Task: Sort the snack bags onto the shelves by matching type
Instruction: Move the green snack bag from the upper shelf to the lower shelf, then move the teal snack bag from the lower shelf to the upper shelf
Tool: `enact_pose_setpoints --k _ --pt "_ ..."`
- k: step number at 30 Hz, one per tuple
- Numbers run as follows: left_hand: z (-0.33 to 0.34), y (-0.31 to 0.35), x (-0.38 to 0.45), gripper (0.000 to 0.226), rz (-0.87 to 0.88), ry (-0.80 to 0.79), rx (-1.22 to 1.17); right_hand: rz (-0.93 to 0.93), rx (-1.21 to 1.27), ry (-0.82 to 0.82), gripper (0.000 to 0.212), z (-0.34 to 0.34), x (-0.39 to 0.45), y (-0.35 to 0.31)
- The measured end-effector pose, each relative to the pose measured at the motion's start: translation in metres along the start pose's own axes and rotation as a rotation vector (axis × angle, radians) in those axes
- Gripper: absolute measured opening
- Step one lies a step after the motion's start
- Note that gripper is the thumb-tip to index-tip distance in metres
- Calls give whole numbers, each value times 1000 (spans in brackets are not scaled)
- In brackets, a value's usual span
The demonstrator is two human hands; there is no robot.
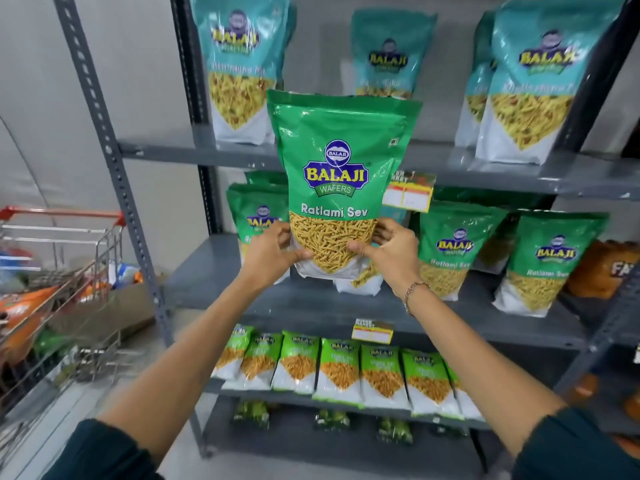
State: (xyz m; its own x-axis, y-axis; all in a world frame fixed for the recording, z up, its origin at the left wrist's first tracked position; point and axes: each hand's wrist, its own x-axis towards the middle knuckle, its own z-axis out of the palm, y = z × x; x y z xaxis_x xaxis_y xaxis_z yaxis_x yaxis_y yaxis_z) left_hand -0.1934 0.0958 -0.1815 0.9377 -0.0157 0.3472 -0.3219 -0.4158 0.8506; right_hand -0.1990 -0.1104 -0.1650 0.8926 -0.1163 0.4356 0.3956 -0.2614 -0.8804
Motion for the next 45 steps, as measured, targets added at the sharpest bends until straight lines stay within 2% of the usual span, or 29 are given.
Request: enact_pose_setpoints --k 4,9,17,23,26,35,42,45 --pt "6 -38 -2 66 -102 -6 30 95 -3 -32 53 26 -2 44" --pt "17 -89 1 71 -249 -29 139 202 -85 -156 56 56 0 98" --pt "27 -136 38 69 -376 -15 262 278 -120 -197 55 96 34 142" --pt "24 -155 75 67 -409 -18 301 265 -141 -219 56 116 66 165" --pt "23 -160 86 71 -410 -29 316 252 -208 -252 49 120 76 173" --pt "30 -175 87 68 -451 -80 305 234 -249 -269 56 125 77 188" --pt "35 -171 81 62 -449 -91 295 244 -203 -305 54 129 77 198" --pt "42 -168 74 69 -453 54 299 281 -115 -358 57 126 74 194"
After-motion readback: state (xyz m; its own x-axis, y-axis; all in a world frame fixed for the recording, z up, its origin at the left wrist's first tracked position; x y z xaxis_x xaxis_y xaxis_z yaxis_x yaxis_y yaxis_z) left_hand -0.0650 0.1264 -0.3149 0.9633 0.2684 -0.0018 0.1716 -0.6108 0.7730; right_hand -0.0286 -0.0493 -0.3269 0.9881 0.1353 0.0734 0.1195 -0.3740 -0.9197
